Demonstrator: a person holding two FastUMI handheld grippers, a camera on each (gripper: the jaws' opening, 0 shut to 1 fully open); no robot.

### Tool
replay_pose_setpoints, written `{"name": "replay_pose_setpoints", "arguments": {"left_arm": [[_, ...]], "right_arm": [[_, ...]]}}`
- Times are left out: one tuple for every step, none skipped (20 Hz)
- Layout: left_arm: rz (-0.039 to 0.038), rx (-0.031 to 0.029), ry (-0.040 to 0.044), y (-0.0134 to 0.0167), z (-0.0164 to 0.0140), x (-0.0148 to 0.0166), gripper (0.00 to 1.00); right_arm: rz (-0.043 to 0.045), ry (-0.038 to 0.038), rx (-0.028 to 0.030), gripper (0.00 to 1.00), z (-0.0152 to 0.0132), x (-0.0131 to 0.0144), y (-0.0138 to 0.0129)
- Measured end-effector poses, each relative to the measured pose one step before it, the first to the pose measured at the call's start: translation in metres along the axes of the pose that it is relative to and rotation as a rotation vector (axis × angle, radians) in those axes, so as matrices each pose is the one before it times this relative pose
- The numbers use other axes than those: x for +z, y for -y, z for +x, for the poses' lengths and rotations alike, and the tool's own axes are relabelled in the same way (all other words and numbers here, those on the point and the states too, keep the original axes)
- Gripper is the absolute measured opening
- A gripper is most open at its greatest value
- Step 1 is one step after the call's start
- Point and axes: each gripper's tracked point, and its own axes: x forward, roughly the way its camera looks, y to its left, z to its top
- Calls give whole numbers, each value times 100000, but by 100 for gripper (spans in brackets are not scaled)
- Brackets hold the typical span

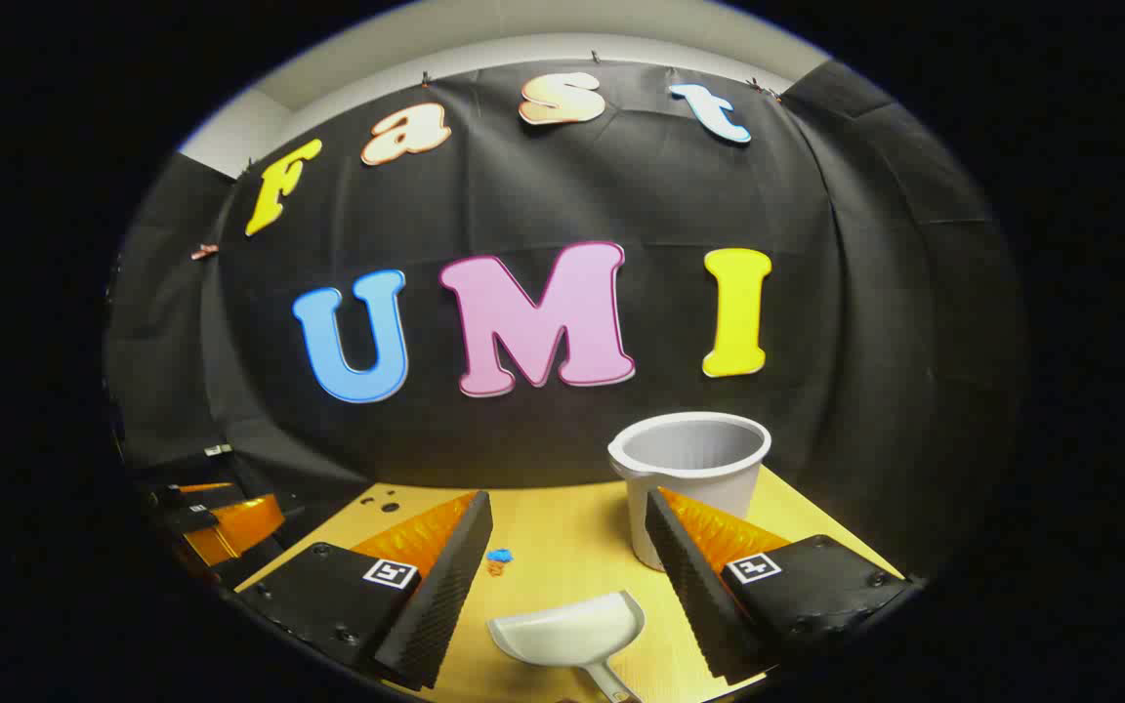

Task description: Pick up the small broom and dustpan from the desktop, sweep the trash into the dustpan with the broom, and then empty the trash into the garbage bin.

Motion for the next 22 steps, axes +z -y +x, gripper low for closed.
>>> {"name": "replay_pose_setpoints", "arguments": {"left_arm": [[19,-480,-561,-63,94,-273,96],[-636,-1360,-1037,257,-55,-540,96],[-377,-1329,-712,210,52,-241,96],[374,-10,-79,-208,131,-76,96],[814,271,-659,-299,175,-217,96],[542,-85,-701,-83,186,-291,96],[-320,-403,-414,-57,156,-159,96],[-853,-759,-807,80,169,-248,95],[-791,-494,-1472,-31,206,-509,96],[-328,127,-1615,-135,293,-467,96],[-116,392,-1192,-205,168,-357,96],[-88,-202,-806,-42,142,-239,96],[25,-431,-761,-69,90,-180,96],[174,-216,-795,-130,178,-380,96],[154,85,-822,-239,114,-177,96],[-78,44,-576,-181,145,-302,96],[-200,82,-521,-234,132,-120,96],[-220,94,-630,-139,99,-166,95],[-233,152,-559,-212,213,-63,96],[-124,146,-588,-135,138,-205,96],[6,344,-675,-203,250,-200,96],[136,210,-641,-170,101,-159,96]], "right_arm": [[106,-1119,-181,98,4,-391,-56],[51,-348,-251,98,1,-62,-30],[116,206,-111,98,-85,4,-42],[122,11,76,98,-6,-6,-112],[38,-350,173,98,32,-201,-194],[-50,-628,84,98,77,-161,-103],[17,-662,318,98,23,-286,-107],[102,-438,176,99,46,-134,-73],[177,-382,163,99,183,-47,-28],[-140,-624,304,99,211,-229,-92],[-610,-1023,276,98,185,-304,-242],[-780,-1116,221,98,178,-278,-115],[-543,-901,613,98,71,-374,-109],[-574,-770,666,98,134,-94,-193],[-452,-549,401,98,238,-30,-142],[-150,-385,632,99,125,-93,-169],[-90,-144,537,99,155,-70,-160],[-16,-44,179,99,173,31,-72],[82,-489,263,99,-73,-160,40],[-72,-495,318,99,30,-131,37],[-296,-416,-20,99,94,-103,36],[-298,-305,-65,99,99,-91,11]]}}
